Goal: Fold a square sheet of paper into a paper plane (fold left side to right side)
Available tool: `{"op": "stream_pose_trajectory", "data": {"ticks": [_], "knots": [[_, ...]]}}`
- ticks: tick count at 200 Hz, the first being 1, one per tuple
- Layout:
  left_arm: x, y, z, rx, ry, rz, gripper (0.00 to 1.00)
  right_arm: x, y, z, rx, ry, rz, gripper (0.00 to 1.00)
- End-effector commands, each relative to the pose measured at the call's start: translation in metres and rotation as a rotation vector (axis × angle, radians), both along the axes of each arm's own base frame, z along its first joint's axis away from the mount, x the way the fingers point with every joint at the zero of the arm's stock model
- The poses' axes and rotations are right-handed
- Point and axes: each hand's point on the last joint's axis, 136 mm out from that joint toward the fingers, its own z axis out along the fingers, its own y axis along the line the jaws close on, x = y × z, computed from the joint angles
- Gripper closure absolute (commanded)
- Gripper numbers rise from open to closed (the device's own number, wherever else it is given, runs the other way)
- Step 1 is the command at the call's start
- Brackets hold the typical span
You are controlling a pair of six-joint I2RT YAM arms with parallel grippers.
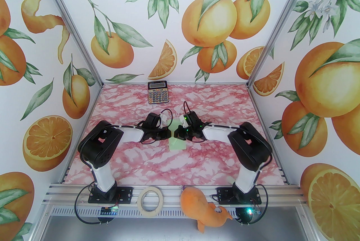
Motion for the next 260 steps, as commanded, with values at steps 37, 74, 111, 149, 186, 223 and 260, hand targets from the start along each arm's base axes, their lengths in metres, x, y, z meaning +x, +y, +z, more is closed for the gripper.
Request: {"op": "stream_pose_trajectory", "data": {"ticks": [37, 74, 111, 149, 186, 223, 260], "knots": [[-0.009, 0.006, -0.015, 0.059, 0.037, -0.005, 1.00, -0.002, -0.020, -0.024, -0.078, 0.026, -0.007, 1.00], [-0.009, 0.007, -0.014, 0.061, 0.033, -0.006, 1.00, 0.009, -0.016, 0.005, -0.038, -0.017, -0.004, 1.00], [-0.009, 0.007, -0.014, 0.061, 0.034, -0.008, 1.00, 0.023, -0.023, 0.019, -0.015, -0.037, -0.026, 1.00], [-0.009, 0.007, -0.013, 0.060, 0.032, -0.008, 1.00, 0.030, -0.026, 0.012, -0.034, -0.028, -0.015, 1.00], [-0.009, 0.006, -0.014, 0.058, 0.034, -0.010, 1.00, 0.032, -0.030, -0.007, -0.079, -0.006, -0.018, 1.00], [-0.009, 0.006, -0.014, 0.059, 0.034, -0.011, 1.00, 0.023, -0.043, -0.029, -0.117, 0.028, -0.036, 1.00], [-0.009, 0.006, -0.014, 0.057, 0.035, -0.013, 1.00, 0.022, -0.046, -0.023, -0.089, 0.025, -0.036, 1.00]]}}
